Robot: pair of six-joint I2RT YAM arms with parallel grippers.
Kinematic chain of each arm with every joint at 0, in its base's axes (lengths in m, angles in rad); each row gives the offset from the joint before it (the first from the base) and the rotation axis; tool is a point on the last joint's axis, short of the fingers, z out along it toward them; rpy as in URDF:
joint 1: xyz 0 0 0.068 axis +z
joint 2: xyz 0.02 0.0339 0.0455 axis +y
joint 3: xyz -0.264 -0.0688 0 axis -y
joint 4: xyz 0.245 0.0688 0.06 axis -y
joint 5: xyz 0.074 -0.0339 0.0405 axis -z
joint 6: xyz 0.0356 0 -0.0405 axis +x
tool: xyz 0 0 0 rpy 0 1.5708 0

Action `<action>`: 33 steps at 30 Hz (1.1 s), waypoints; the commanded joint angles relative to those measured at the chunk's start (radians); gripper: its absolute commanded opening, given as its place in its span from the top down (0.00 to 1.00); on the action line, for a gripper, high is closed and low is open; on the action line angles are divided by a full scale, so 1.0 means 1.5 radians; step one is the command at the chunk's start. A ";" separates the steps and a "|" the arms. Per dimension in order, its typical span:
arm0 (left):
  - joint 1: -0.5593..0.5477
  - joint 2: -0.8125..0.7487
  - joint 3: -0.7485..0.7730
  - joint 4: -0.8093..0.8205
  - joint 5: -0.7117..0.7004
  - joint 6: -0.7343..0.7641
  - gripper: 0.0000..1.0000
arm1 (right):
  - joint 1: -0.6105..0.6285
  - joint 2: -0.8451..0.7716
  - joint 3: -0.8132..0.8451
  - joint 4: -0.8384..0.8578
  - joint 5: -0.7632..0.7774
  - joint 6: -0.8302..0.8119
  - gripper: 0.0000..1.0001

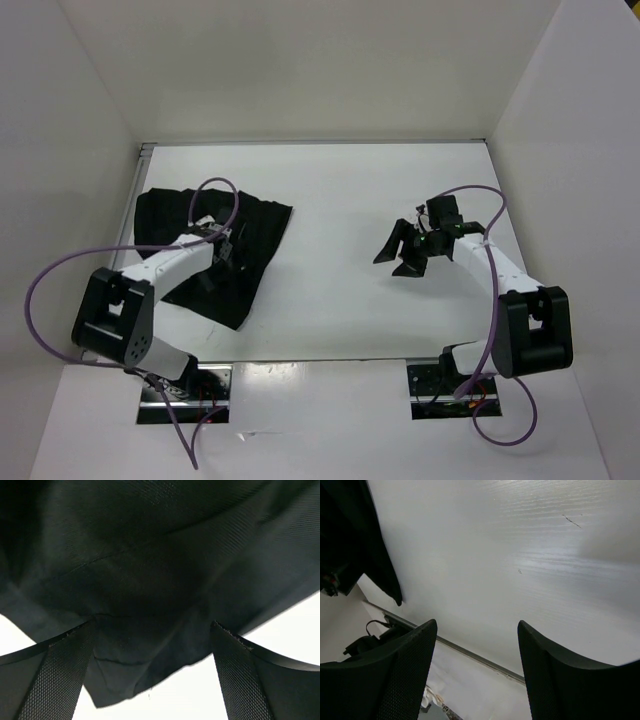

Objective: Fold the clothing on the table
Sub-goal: Grab the skirt from the pile, then move the skirt to the center of the board

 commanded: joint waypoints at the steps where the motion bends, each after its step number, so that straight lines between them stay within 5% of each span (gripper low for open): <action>1: 0.006 0.062 -0.004 0.039 0.033 -0.010 0.00 | -0.007 0.002 0.010 0.025 -0.010 -0.013 0.29; 4: 0.006 0.108 -0.012 0.072 0.070 0.011 0.14 | -0.013 0.002 0.010 0.025 -0.016 -0.019 0.29; 6: 0.000 0.124 -0.012 0.078 0.076 0.011 0.45 | -0.013 0.002 0.010 0.025 -0.016 -0.019 0.29; 7: 0.000 0.137 0.003 0.078 0.076 0.020 0.81 | -0.013 0.008 0.010 0.025 -0.016 -0.019 0.29; 9: -0.029 0.145 0.058 0.055 0.076 0.036 1.00 | -0.019 0.014 0.010 0.031 -0.016 -0.019 0.29; 20: -0.082 0.256 0.423 0.101 0.260 0.184 0.98 | -0.019 0.021 0.010 0.031 -0.014 -0.019 0.29; 22: -0.088 0.272 0.443 0.129 0.323 0.191 0.86 | -0.019 0.021 0.017 0.024 -0.014 -0.025 0.29; 23: -0.088 0.272 0.443 0.129 0.329 0.191 0.58 | -0.019 0.021 0.025 0.017 -0.008 -0.025 0.29; 25: -0.088 0.236 0.421 0.129 0.302 0.174 0.18 | -0.019 0.021 0.050 0.011 0.004 -0.031 0.29; 28: -0.072 0.181 0.370 0.121 0.288 0.167 0.06 | -0.019 0.039 0.087 -0.001 0.029 -0.031 0.29; 33: -0.072 0.104 0.282 0.105 0.255 0.146 0.06 | -0.013 0.078 0.153 -0.011 0.080 -0.031 0.29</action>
